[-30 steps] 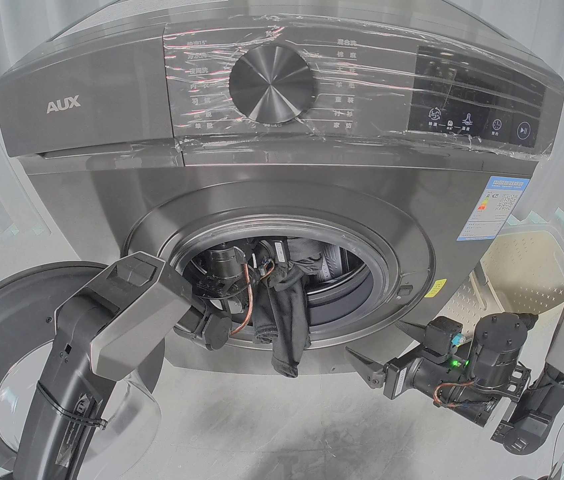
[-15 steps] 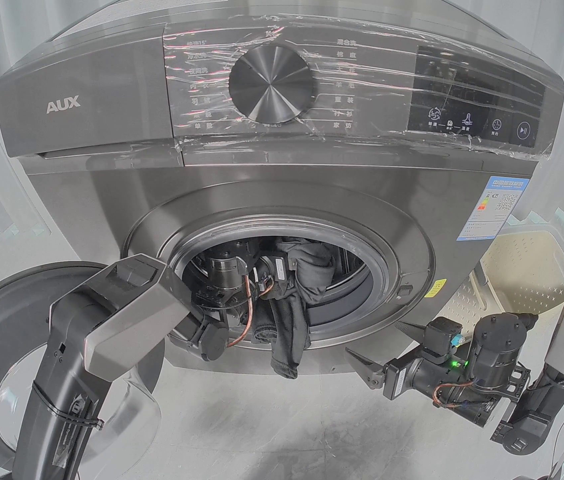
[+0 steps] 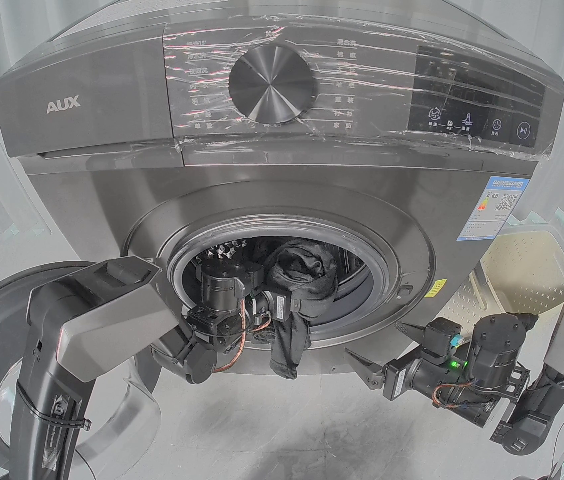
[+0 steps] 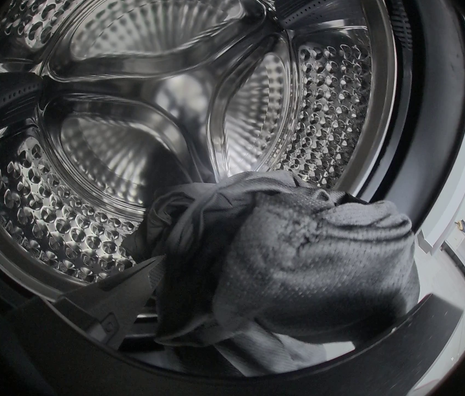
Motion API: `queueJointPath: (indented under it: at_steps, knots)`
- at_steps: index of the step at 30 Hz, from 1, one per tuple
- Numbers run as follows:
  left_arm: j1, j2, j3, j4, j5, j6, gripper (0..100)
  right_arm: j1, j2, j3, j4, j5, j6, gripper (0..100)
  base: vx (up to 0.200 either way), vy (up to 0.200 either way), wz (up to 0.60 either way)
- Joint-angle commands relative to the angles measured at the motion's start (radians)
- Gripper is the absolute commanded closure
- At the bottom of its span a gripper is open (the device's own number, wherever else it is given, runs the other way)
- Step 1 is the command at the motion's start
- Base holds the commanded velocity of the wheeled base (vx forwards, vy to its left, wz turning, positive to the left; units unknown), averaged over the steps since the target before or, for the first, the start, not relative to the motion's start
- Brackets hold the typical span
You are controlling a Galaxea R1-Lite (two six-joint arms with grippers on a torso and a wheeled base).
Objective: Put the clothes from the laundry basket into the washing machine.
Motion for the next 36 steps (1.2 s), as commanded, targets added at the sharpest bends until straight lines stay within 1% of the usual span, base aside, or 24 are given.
queueJointPath:
  at_steps: [1, 6, 10, 13, 14, 16, 17, 19, 20, 23, 27, 34, 35, 36]
  knots:
    - [-0.017, -0.01, 0.03, 0.0, -0.006, 0.006, 0, 0.0, 0.003, 0.0, 0.0, 0.0, 0.0, 0, 0.0, 0.0, 0.0]
    - [-0.031, -0.004, 0.034, 0.0, -0.006, 0.008, 0, 0.0, 0.003, -0.001, 0.0, 0.0, 0.0, 0, 0.0, 0.0, 0.0]
    - [-0.033, 0.021, -0.01, -0.009, 0.008, 0.006, 0, 0.002, 0.005, -0.001, 0.0, 0.0, 0.0, 0, 0.0, 0.0, 0.0]
    - [-0.034, 0.036, -0.036, -0.02, 0.008, 0.006, 0, 0.002, 0.006, -0.001, 0.0, 0.0, 0.0, 0, 0.0, 0.0, 0.0]
    - [-0.037, 0.039, -0.044, -0.025, 0.008, 0.005, 100, 0.002, 0.006, -0.001, 0.0, 0.0, 0.0, 0, 0.0, 0.0, 0.0]
    - [-0.042, 0.056, -0.087, -0.031, 0.011, -0.001, 100, 0.002, 0.006, -0.001, 0.0, 0.0, 0.0, 0, 0.0, 0.0, 0.0]
    - [-0.04, 0.073, -0.131, -0.032, 0.023, -0.005, 100, 0.002, 0.008, -0.001, 0.0, 0.0, 0.0, 0, 0.0, 0.0, 0.0]
    - [-0.031, 0.108, -0.21, -0.034, 0.075, -0.003, 100, 0.003, 0.008, 0.0, 0.0, 0.0, 0.0, 0, 0.0, 0.0, 0.0]
    - [-0.027, 0.133, -0.265, -0.034, 0.112, -0.001, 100, 0.003, 0.011, 0.0, 0.0, 0.0, 0.0, 0, 0.0, 0.0, 0.0]
    - [-0.004, 0.163, -0.362, -0.028, 0.151, -0.003, 100, 0.003, 0.012, -0.001, -0.002, 0.0, 0.0, 0, 0.0, 0.0, 0.0]
    - [0.021, 0.173, -0.415, -0.02, 0.178, -0.009, 100, 0.002, 0.014, -0.001, 0.0, 0.0, 0.0, 0, 0.0, 0.0, 0.0]
    - [0.041, 0.166, -0.4, -0.023, 0.178, -0.008, 100, 0.003, 0.017, -0.001, 0.0, 0.0, 0.0, 0, 0.0, 0.0, 0.0]
    - [0.041, 0.165, -0.395, -0.021, 0.177, -0.008, 0, 0.003, 0.017, 0.0, -0.002, 0.0, 0.0, 0, 0.0, 0.0, 0.0]
    - [0.041, 0.162, -0.385, -0.023, 0.177, -0.008, 0, 0.003, 0.017, 0.0, 0.0, 0.0, 0.002, 0, 0.0, 0.0, 0.0]
